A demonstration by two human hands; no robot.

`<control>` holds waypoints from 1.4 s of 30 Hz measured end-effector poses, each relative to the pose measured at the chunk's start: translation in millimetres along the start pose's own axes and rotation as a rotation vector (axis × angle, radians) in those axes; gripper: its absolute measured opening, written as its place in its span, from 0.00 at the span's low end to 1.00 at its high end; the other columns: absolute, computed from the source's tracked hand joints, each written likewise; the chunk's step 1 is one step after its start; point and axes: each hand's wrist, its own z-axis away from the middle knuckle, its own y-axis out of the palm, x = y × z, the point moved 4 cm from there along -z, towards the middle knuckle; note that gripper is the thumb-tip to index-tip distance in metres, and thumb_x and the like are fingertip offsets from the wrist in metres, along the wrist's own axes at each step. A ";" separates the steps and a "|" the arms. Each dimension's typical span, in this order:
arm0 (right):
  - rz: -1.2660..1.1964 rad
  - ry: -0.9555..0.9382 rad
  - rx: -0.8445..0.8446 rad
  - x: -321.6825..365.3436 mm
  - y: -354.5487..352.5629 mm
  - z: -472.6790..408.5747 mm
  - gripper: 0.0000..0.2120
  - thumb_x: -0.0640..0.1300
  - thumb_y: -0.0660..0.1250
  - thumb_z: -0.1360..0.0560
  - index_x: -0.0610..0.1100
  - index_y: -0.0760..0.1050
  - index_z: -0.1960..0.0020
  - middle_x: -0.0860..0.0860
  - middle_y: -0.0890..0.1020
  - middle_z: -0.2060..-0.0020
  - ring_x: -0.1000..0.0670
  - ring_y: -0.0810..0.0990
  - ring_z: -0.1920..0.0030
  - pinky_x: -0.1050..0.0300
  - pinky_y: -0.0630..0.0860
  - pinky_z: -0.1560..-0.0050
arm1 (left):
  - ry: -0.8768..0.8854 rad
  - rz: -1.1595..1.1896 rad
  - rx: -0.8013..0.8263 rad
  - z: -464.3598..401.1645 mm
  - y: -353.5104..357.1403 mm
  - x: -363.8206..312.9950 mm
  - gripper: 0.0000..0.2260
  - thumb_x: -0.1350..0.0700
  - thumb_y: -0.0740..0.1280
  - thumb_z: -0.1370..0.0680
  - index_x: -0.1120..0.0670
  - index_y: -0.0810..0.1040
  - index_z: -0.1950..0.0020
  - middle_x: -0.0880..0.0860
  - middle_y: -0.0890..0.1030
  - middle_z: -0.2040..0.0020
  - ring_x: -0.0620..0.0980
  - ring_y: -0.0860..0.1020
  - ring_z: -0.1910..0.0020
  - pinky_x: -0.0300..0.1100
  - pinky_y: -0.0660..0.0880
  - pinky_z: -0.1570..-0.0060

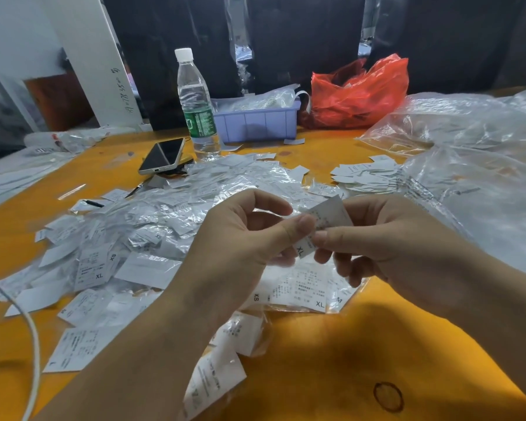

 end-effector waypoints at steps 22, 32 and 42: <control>0.230 -0.037 -0.028 -0.6 -5.7 0.0 0.11 0.42 0.68 0.26 0.34 0.81 0.54 0.49 0.77 0.73 0.52 0.71 0.72 0.58 0.68 0.72 | 0.056 -0.045 0.053 -0.9 -0.7 -0.2 0.09 0.60 0.74 0.29 0.52 0.80 0.51 0.53 0.86 0.60 0.49 0.84 0.62 0.36 0.79 0.64; 0.143 -0.095 -0.049 0.6 -5.5 -0.9 0.07 0.41 0.69 0.25 0.38 0.83 0.56 0.48 0.76 0.73 0.52 0.70 0.74 0.58 0.67 0.73 | 0.030 -0.035 0.079 0.3 2.5 -0.9 0.14 0.55 0.74 0.36 0.51 0.80 0.52 0.53 0.85 0.60 0.48 0.83 0.64 0.37 0.79 0.64; 0.211 -0.035 0.058 1.4 -5.3 -0.3 0.05 0.40 0.71 0.25 0.39 0.82 0.56 0.48 0.76 0.73 0.51 0.71 0.72 0.57 0.67 0.72 | 0.037 -0.053 0.071 1.5 1.8 -3.0 0.13 0.55 0.74 0.34 0.52 0.79 0.51 0.53 0.86 0.59 0.49 0.84 0.62 0.35 0.78 0.64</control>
